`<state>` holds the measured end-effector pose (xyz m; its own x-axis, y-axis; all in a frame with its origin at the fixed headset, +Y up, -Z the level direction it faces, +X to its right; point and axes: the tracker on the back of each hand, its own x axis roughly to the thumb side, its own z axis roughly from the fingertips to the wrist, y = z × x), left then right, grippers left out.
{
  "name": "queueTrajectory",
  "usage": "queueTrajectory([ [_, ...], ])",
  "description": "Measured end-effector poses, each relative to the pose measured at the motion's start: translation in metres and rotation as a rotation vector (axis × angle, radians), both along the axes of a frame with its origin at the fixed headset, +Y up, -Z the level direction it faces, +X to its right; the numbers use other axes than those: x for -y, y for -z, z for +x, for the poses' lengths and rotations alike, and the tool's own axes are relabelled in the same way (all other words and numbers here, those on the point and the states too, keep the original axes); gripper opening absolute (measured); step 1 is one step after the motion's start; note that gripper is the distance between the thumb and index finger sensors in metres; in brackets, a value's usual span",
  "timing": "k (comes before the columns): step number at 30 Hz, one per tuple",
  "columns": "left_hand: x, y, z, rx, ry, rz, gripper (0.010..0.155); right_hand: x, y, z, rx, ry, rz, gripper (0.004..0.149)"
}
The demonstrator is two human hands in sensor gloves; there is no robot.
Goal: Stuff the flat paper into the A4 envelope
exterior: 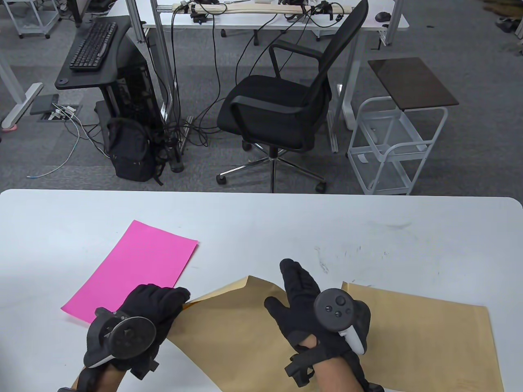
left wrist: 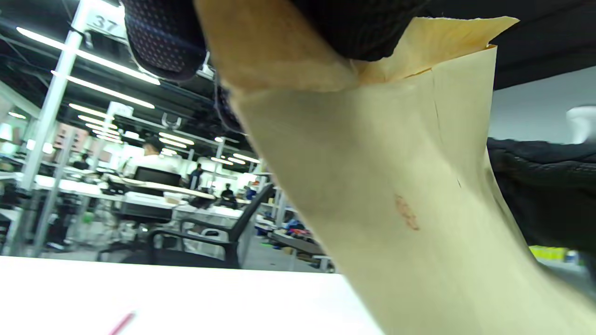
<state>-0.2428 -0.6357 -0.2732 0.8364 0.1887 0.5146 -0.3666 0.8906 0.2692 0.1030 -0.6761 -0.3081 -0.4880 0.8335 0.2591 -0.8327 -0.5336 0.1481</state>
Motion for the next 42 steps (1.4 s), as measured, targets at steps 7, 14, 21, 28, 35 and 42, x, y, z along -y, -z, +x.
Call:
queueTrajectory([
  [7, -0.004, -0.005, 0.005, 0.033, -0.033, -0.007, 0.044, -0.004, -0.008, 0.007, -0.005, 0.061, 0.073, 0.043],
  [14, 0.001, 0.015, -0.016, 0.191, -0.427, -0.398, 0.054, -0.015, -0.02, 0.007, -0.02, 0.041, 0.198, 0.04],
  [21, 0.022, 0.028, -0.016, 0.337, -0.487, -0.835, 0.058, -0.019, -0.024, 0.001, -0.076, 0.023, 0.244, 0.04],
  [28, 0.026, 0.021, 0.007, 0.333, -0.331, -0.846, 0.062, -0.017, -0.023, 0.006, 0.005, 0.065, 0.254, 0.04],
  [35, 0.029, 0.02, 0.014, 0.114, -0.11, -0.636, 0.06, -0.014, -0.021, 0.008, 0.02, 0.078, 0.228, 0.04],
  [42, 0.023, 0.015, 0.016, 0.031, -0.119, -0.346, 0.047, -0.012, -0.021, 0.015, 0.044, 0.03, 0.158, 0.056],
])
